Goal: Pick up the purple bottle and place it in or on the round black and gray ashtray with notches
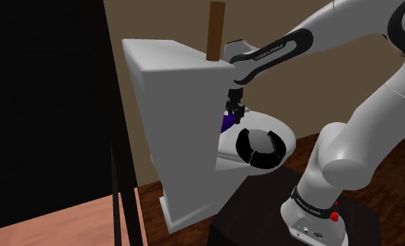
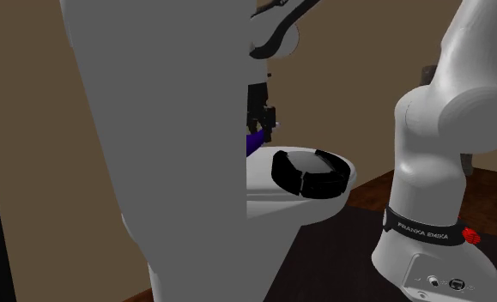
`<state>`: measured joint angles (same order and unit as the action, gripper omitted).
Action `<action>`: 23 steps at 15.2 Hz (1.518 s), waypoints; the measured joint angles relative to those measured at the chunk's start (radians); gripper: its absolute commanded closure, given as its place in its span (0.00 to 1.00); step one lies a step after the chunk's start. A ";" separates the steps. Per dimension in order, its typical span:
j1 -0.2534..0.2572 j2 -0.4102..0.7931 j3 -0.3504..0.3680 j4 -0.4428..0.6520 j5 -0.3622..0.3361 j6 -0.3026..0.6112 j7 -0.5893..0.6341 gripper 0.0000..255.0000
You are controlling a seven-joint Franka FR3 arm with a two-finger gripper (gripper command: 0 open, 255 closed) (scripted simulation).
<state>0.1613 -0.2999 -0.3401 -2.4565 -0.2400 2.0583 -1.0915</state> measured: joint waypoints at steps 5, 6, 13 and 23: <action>0.001 -0.034 0.009 0.040 0.001 -0.073 -0.003 1.00; 0.000 -0.041 0.010 0.050 0.001 -0.090 -0.005 1.00; -0.005 -0.116 0.026 0.062 -0.006 -0.177 -0.002 1.00; -0.120 -0.567 0.038 -0.233 -0.104 -0.330 -0.037 1.00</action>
<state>0.0410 -0.8670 -0.3018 -2.6896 -0.3440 1.7287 -1.1281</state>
